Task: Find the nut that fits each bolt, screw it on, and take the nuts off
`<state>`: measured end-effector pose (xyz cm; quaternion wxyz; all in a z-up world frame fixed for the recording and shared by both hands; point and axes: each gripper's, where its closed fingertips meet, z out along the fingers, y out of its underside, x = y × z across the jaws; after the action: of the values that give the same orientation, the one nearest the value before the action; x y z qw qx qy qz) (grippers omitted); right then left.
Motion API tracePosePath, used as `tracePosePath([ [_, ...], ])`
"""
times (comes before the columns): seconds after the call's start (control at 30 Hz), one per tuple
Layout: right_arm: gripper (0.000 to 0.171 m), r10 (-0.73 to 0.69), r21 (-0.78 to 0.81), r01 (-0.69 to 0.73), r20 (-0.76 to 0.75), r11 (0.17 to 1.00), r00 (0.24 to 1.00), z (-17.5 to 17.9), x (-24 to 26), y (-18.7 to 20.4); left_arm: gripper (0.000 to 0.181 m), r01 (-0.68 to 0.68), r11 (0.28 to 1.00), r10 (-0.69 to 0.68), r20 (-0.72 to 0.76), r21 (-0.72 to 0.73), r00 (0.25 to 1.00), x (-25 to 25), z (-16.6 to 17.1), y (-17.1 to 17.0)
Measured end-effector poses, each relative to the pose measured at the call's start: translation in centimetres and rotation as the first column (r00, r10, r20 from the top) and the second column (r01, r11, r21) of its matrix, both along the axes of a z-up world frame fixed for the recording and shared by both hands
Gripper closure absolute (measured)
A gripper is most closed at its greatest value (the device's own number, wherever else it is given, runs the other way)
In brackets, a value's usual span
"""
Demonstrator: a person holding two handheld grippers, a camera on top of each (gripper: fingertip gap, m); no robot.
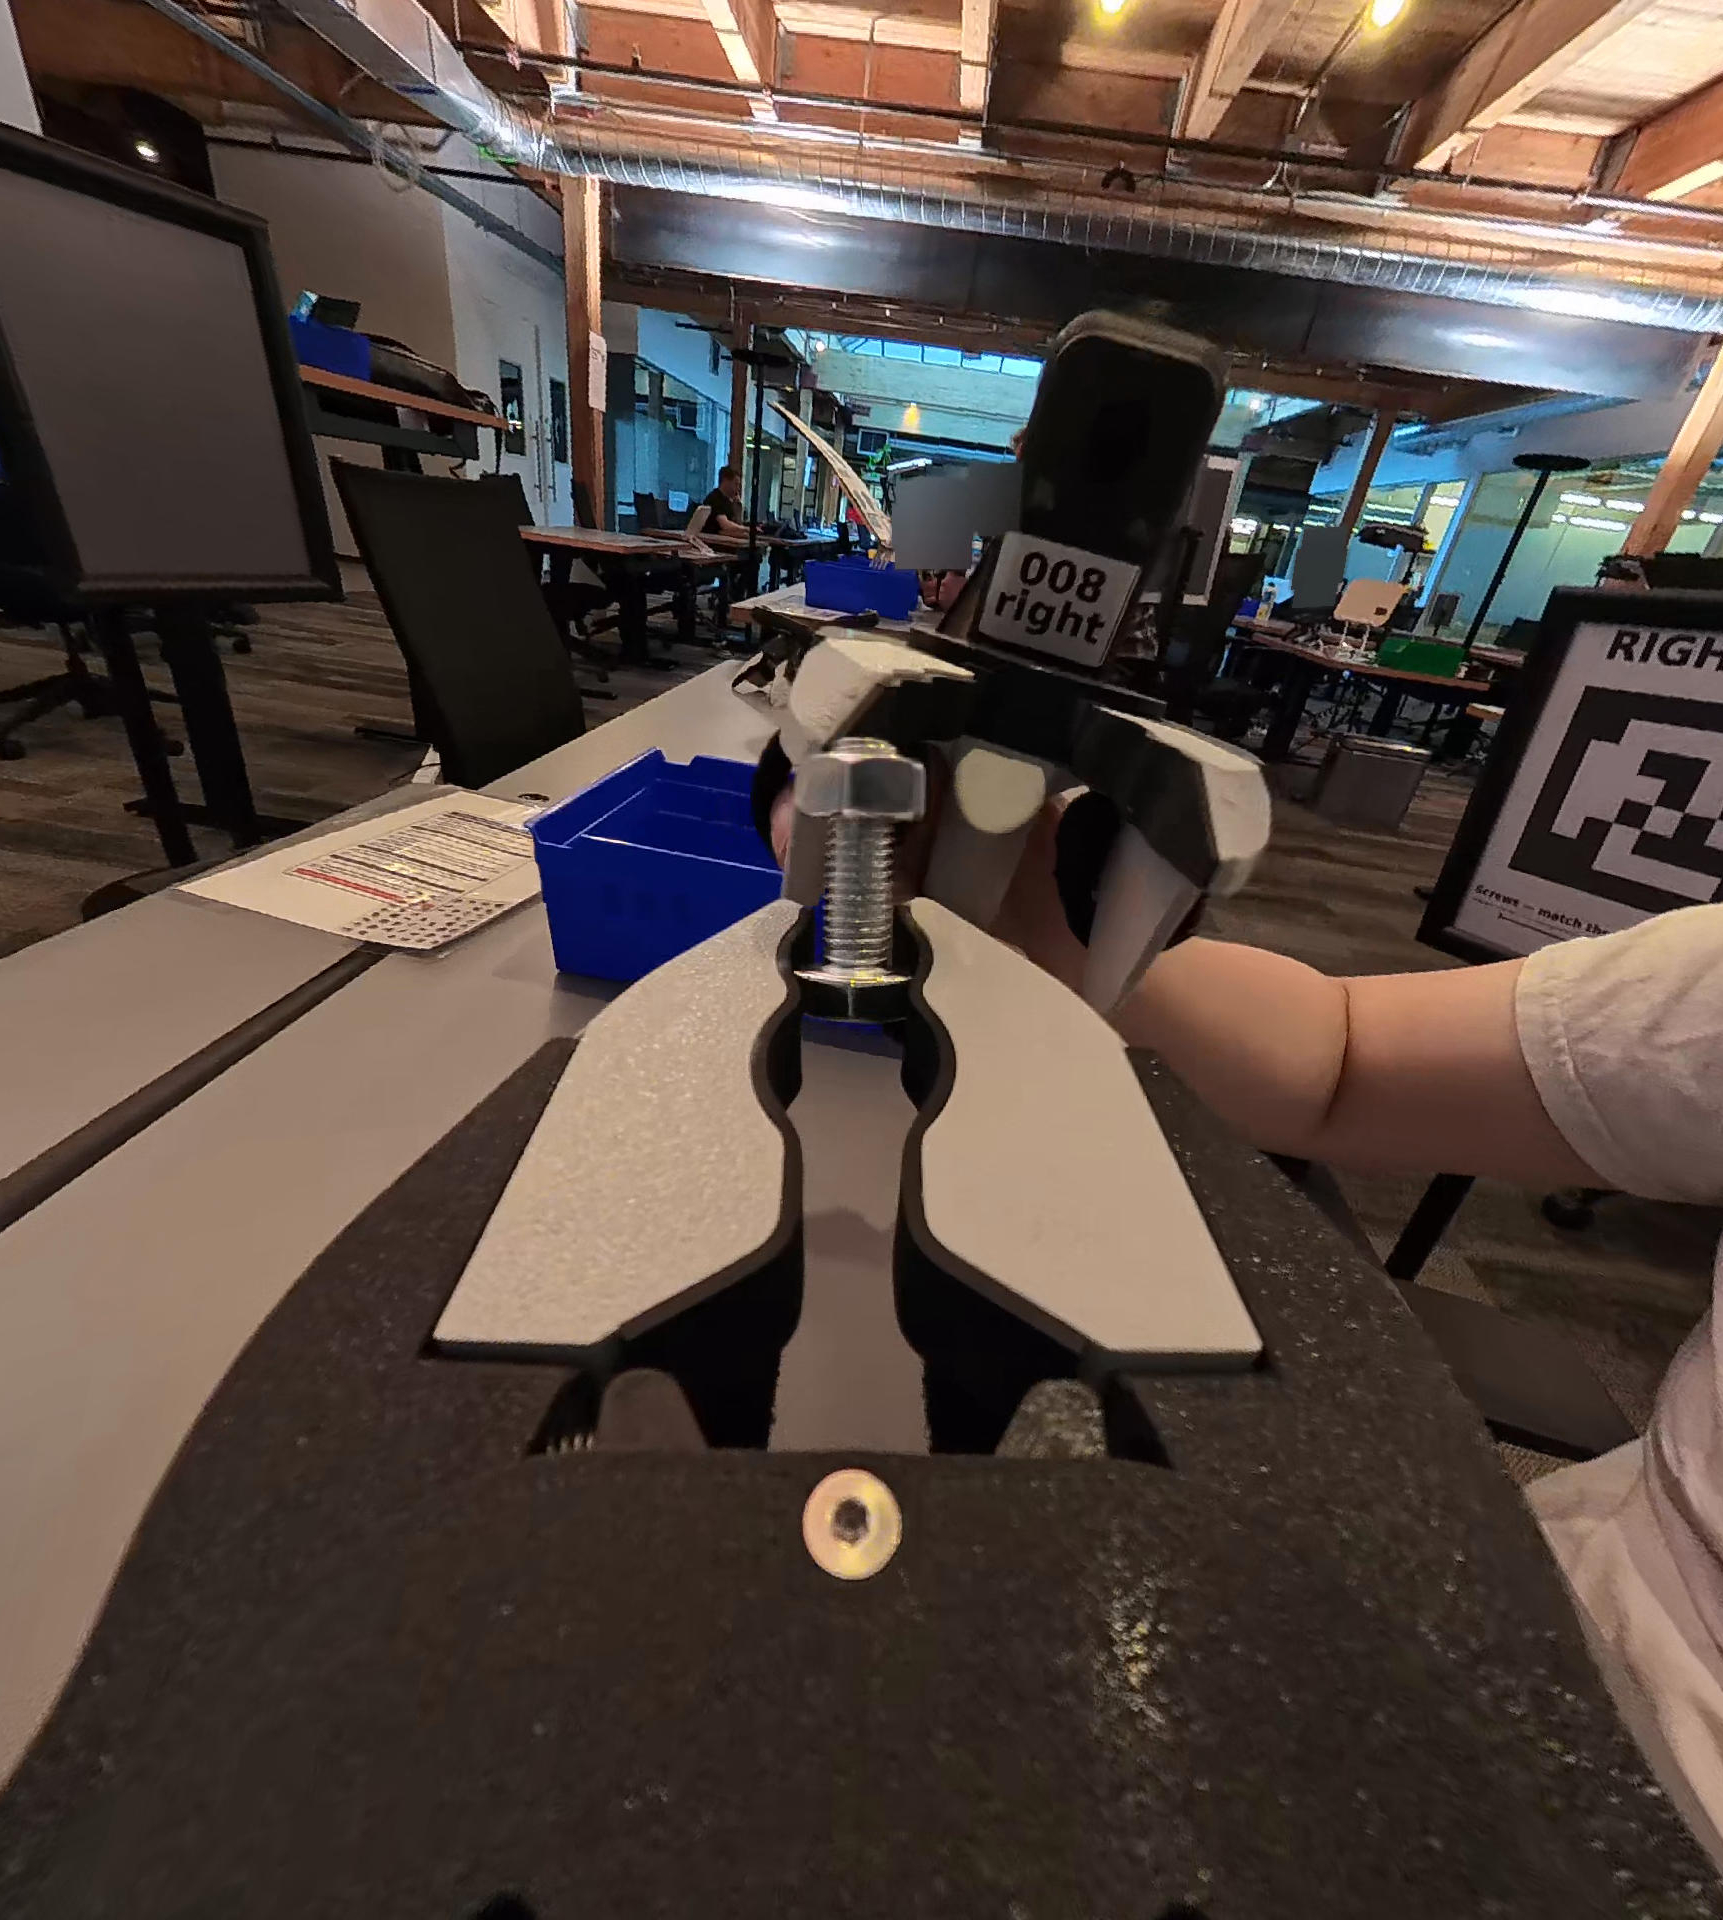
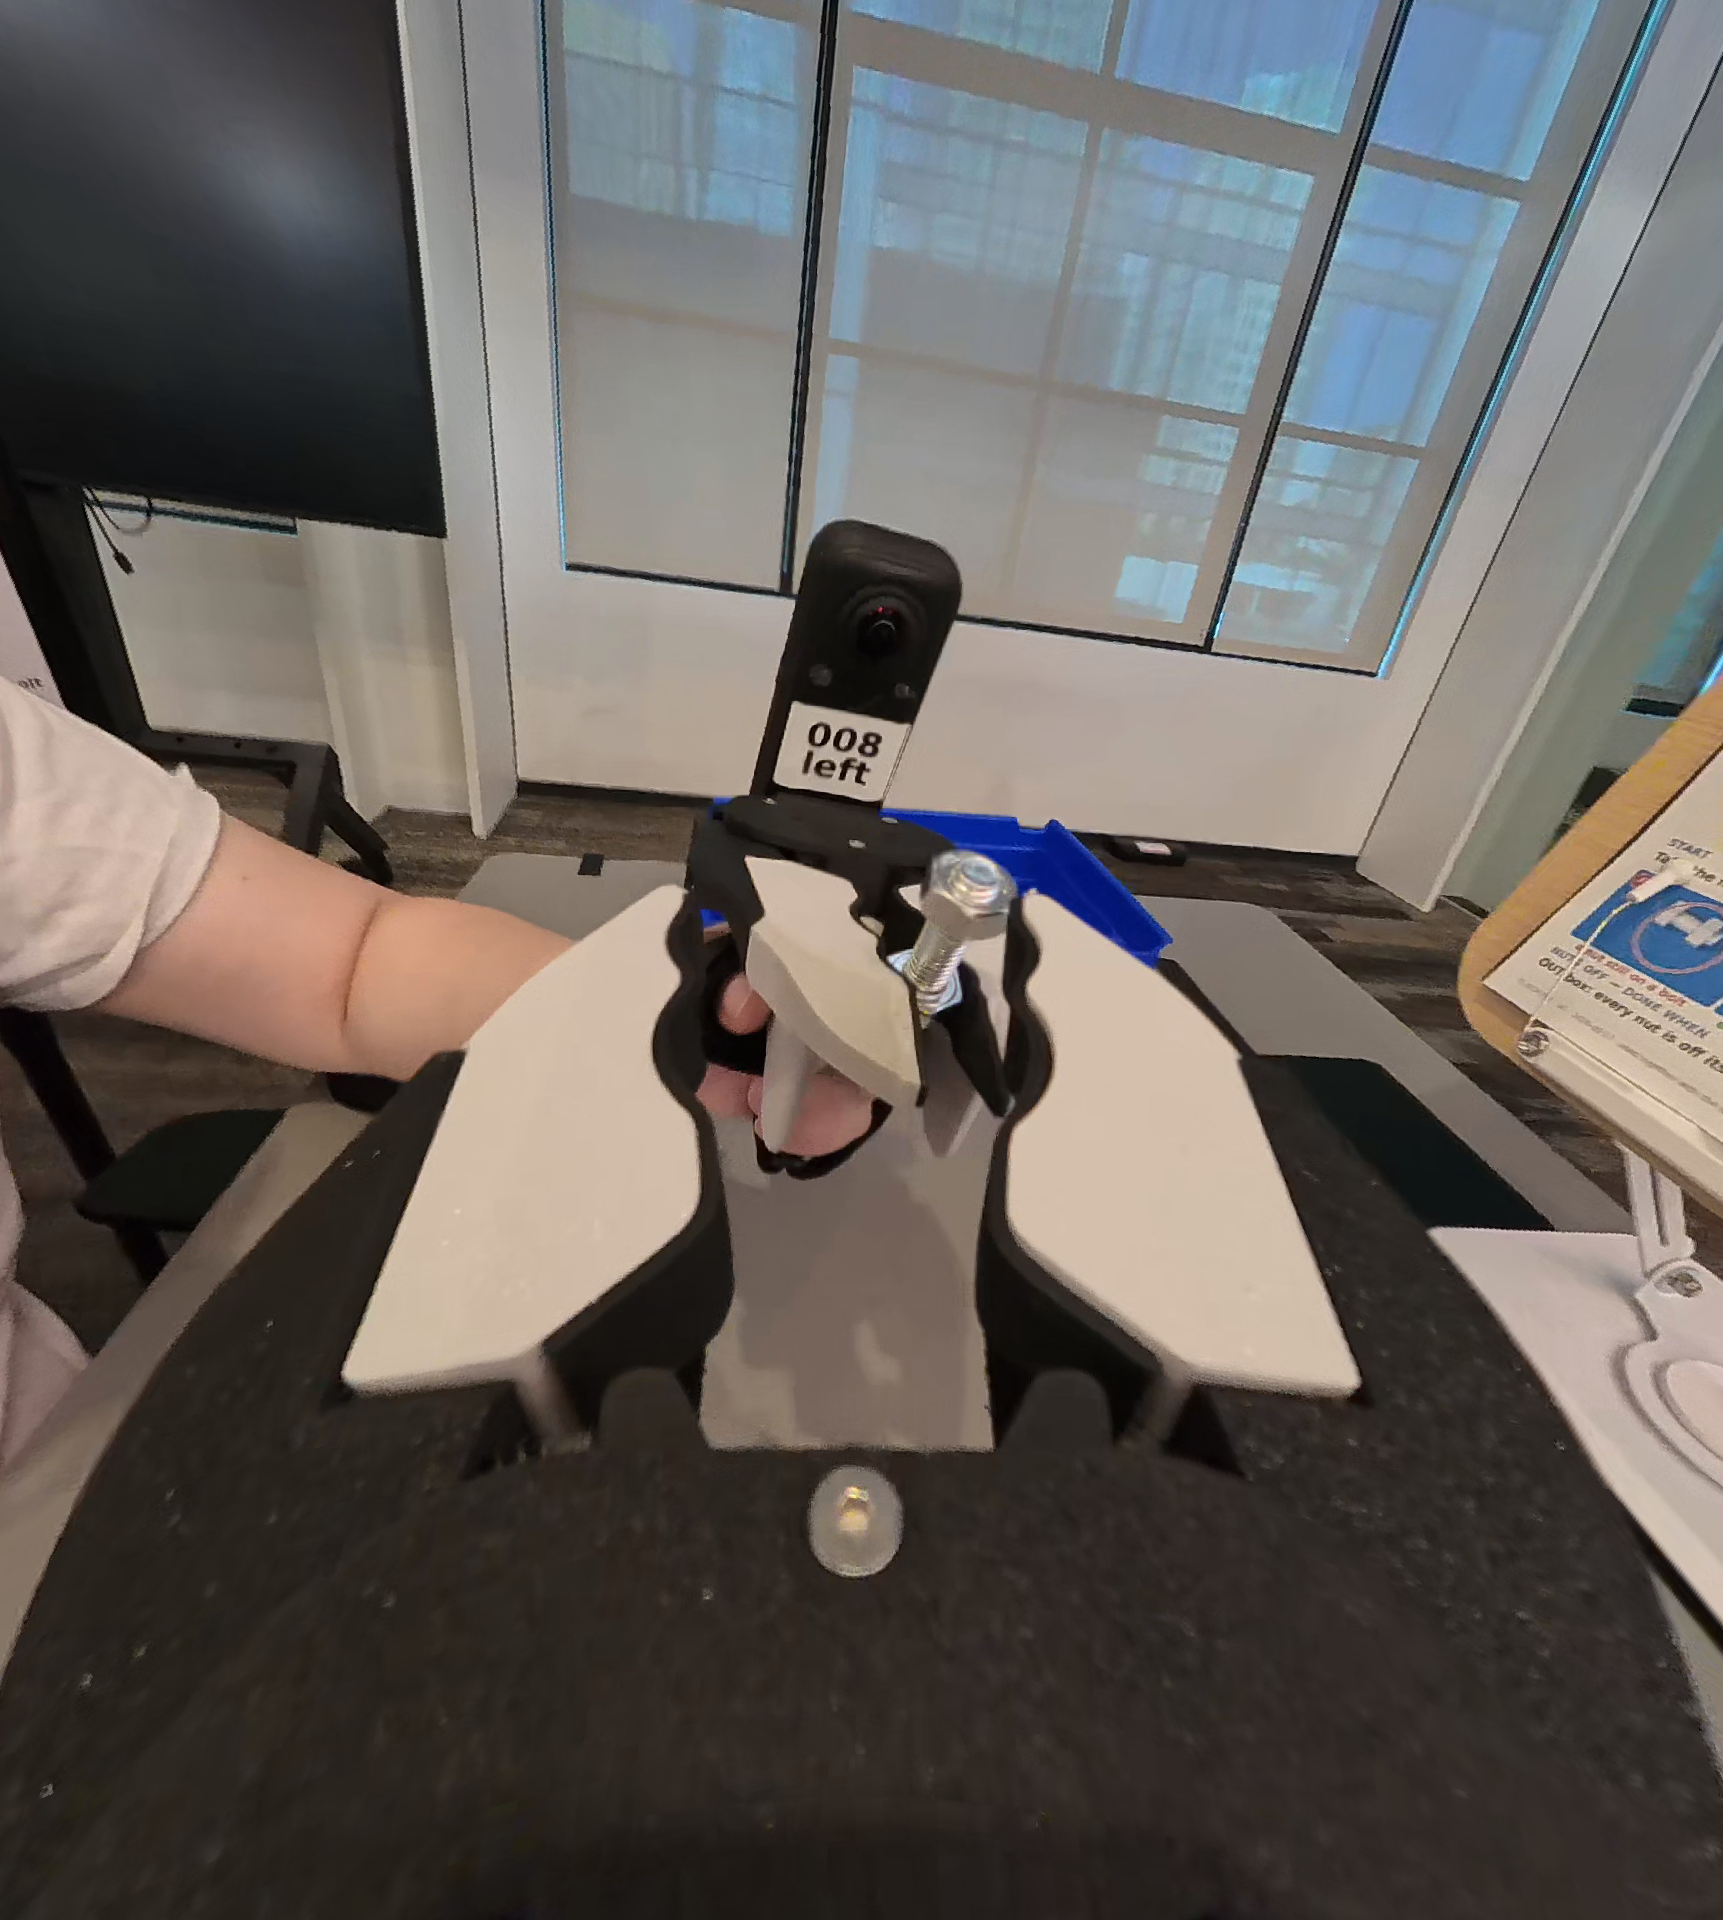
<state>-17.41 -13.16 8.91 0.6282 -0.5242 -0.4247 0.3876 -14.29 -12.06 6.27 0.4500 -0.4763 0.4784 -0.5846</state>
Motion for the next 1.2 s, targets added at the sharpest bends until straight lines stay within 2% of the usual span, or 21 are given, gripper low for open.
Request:
tracePosePath([
  [0.1, 0.112, -0.006, -0.022, 0.005, -0.043, 1.000, 0.999, 0.3, 0.1, 0.3, 0.168, 0.026, 1.000, -0.026, -0.004, -0.002, 1.000, 0.2, -0.2, -0.5],
  [0.27, 0.106, 0.026, -0.007, -0.026, -0.012, 1.000, 1.000, 0.0, -1.0, -0.5, 0.168, 0.032, 0.999, -0.032, -0.019, 0.019, 0.999, 0.7, -0.5, -1.1],
  [0.43, 0.115, 0.019, -0.006, -0.020, -0.037, 1.000, 0.999, 0.2, 0.0, -0.1, 0.168, 0.000, 1.000, 0.000, 0.011, 0.010, 1.000, -0.2, 0.4, 0.0],
  [0.53, 0.113, 0.002, -0.022, -0.003, -0.066, 1.000, 0.998, 0.3, 0.2, 0.3, 0.168, 0.019, 1.000, -0.019, 0.014, -0.005, 1.000, -0.2, 0.4, -0.2],
  [0.73, 0.105, 0.011, 0.018, -0.011, -0.015, 1.000, 1.000, 0.1, -1.0, -0.5, 0.167, 0.029, 0.999, -0.028, -0.012, 0.017, 1.000, 0.5, -0.2, -0.9],
  [0.87, 0.115, 0.010, 0.021, -0.009, -0.012, 1.000, 1.000, 0.4, -0.2, -0.5, 0.168, 0.003, 1.000, -0.003, 0.017, 0.000, 1.000, -0.3, 0.5, 0.0],
  [1.0, 0.110, -0.010, 0.002, 0.011, -0.061, 1.000, 0.998, 0.8, 0.0, 0.0, 0.168, 0.027, 1.000, -0.027, 0.003, -0.004, 1.000, 0.1, 0.1, -0.5],
  [1.2, 0.106, 0.012, 0.022, -0.011, -0.006, 1.000, 1.000, 0.1, -0.9, -0.6, 0.168, 0.018, 1.000, -0.018, -0.007, 0.015, 1.000, 0.3, -0.1, -0.7],
])
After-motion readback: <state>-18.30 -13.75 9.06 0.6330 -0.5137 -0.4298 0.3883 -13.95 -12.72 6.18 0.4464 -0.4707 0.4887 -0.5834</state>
